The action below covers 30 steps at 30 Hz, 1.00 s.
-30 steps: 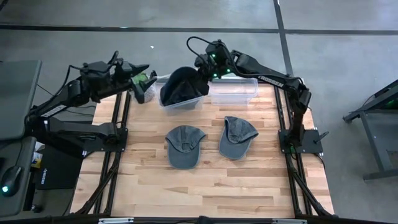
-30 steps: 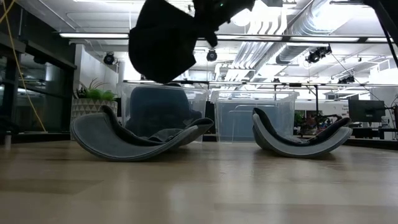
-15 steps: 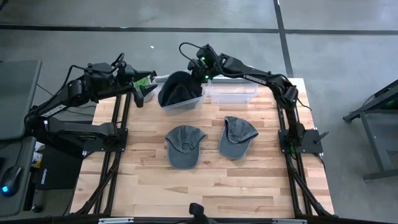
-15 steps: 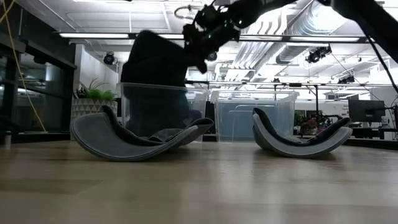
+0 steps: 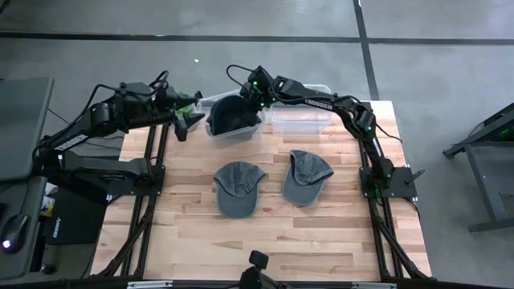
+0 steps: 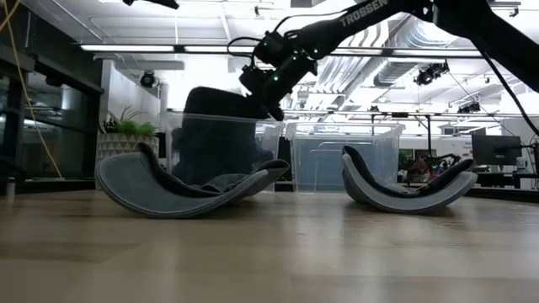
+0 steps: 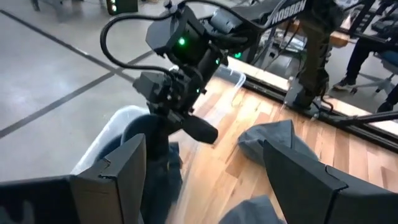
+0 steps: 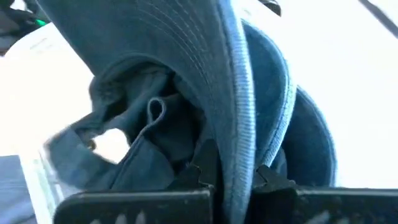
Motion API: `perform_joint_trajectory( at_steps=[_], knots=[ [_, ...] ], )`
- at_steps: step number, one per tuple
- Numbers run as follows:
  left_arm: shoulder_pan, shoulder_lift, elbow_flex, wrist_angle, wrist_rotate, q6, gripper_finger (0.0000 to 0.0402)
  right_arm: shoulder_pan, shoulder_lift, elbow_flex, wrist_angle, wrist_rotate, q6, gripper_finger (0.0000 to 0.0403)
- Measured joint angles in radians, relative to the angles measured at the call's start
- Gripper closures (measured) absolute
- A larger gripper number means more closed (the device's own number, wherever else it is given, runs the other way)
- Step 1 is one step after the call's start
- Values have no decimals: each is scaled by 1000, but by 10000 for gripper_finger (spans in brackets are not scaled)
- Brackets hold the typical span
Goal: Pick & Place hat
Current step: Put the dark blue cap into the left transparent bin
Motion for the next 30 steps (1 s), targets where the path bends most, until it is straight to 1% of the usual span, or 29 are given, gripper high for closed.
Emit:
perform_joint_trajectory(
  at_steps=[6,9,12,14,17,26,30],
  knots=[
    [0,0,0,-28,-2,-21,138,3,3,0,-39,56,-42,403],
    [0,0,0,-35,-2,-25,138,10,5,0,-58,46,-49,403],
    [0,0,0,-38,-1,-30,138,18,5,0,-75,67,-49,402],
    [0,0,0,-39,1,-38,138,22,5,0,-82,55,-49,395],
    [0,0,0,-40,3,-48,138,28,5,0,-74,57,-48,372],
    [0,0,0,-63,4,-58,138,49,2,0,-44,53,-51,285],
    [0,0,0,-72,7,-70,138,51,-27,-1,-35,38,-50,250]
  ],
)
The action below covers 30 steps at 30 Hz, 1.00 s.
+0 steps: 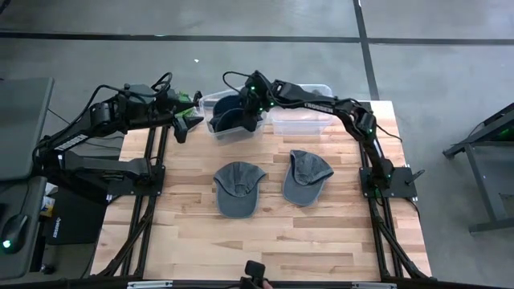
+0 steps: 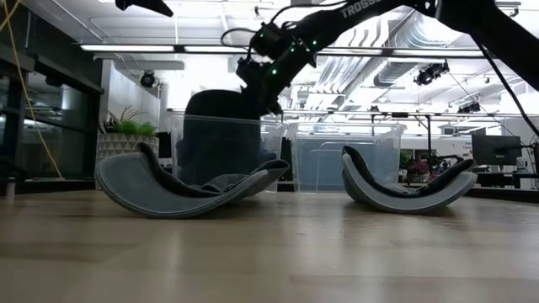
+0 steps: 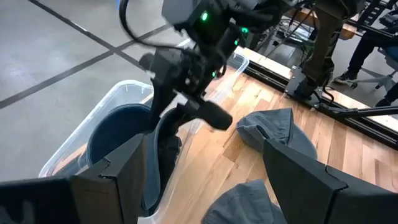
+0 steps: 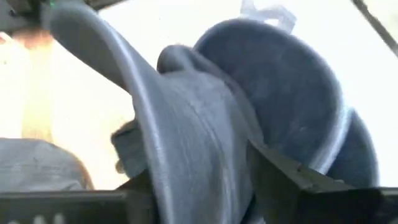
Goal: Pick & Place hat
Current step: Put the dark blue cap into the left transparent bin, then put the left gray cap into the right transparent bin
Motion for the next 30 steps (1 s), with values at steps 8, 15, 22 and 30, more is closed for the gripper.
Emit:
perform_joint_trajectory(
  at_steps=[8,15,22,30],
  knots=[
    [0,0,0,1,2,-4,138,1,-102,0,7,18,-19,216],
    [0,-2,0,-47,2,-7,138,28,-247,0,-10,36,-18,214],
    [-1,-3,-126,-42,76,-114,138,104,-412,1,-192,160,50,214],
    [-55,-58,-385,119,148,-325,138,209,-451,1,-474,255,245,214]
  ],
)
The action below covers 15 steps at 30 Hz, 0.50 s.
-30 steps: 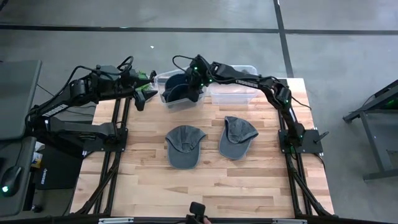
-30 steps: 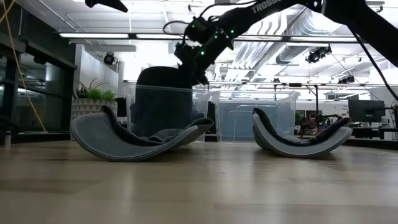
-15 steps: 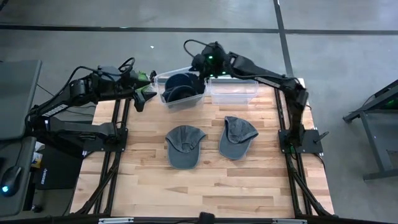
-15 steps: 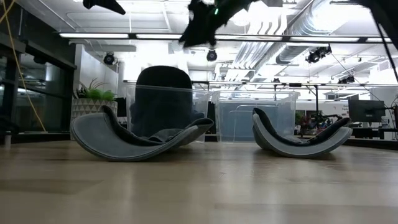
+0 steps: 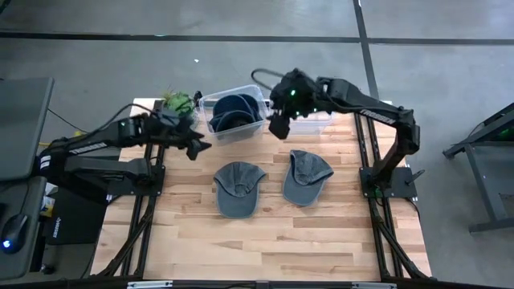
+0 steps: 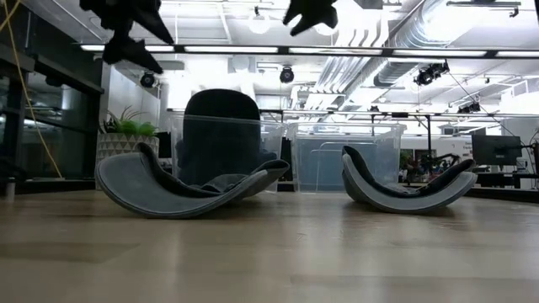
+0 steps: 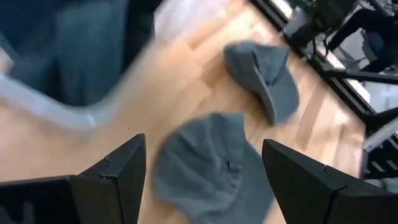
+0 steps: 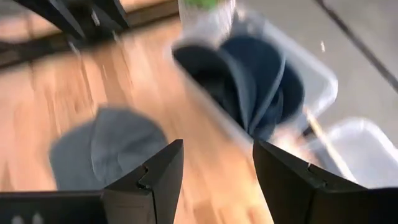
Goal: Pick & Place hat
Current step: Put the left gray cap into the right transparent bin
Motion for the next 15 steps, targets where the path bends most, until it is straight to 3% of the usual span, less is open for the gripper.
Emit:
perform_joint_trajectory(
  at_steps=[7,11,15],
  knots=[
    [-142,-5,-159,69,-35,-165,138,124,19,-57,-77,96,18,214],
    [-242,14,-213,79,-77,-224,138,175,20,-189,-62,77,58,214],
    [-317,21,-256,77,-127,-405,138,223,23,-329,-19,80,150,214]
  ],
)
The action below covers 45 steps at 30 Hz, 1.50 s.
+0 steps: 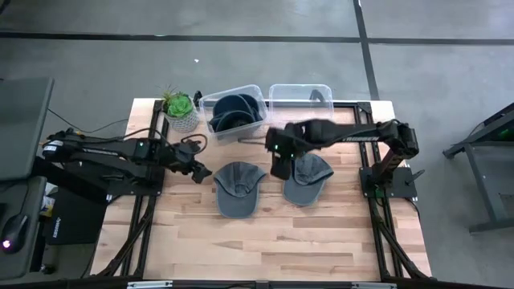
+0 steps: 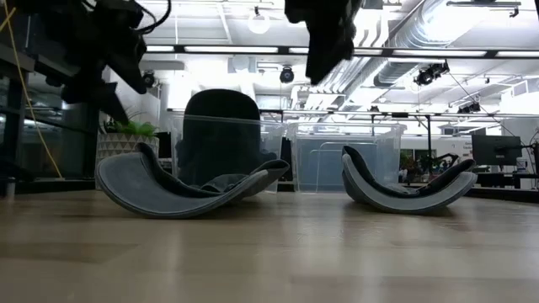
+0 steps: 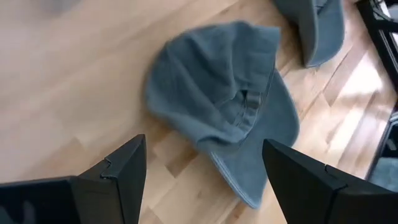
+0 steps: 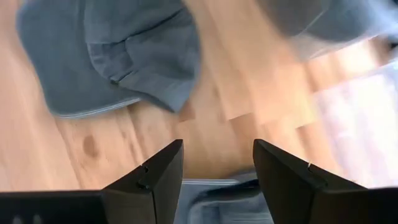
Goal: Pick & Place hat
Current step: Put the left gray cap into the right transparent bin
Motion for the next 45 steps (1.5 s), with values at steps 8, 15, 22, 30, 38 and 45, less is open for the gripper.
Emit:
perform_joint_trajectory(
  at_steps=[8,15,22,30,38,45],
  knots=[
    [-107,45,-26,-2,-67,-250,138,75,0,-137,176,-22,69,214],
    [-184,137,-26,49,-72,-415,138,103,-6,-138,168,-14,3,214],
    [-254,255,-26,194,-79,-522,138,123,-23,-138,83,19,-62,214],
    [-286,381,-26,297,-96,-618,138,153,-113,-207,77,56,-76,214],
    [-284,486,-25,445,-51,-640,138,173,-375,-472,259,53,47,214],
    [-284,523,-24,456,-9,-667,138,181,-532,-579,305,107,110,214]
  ],
)
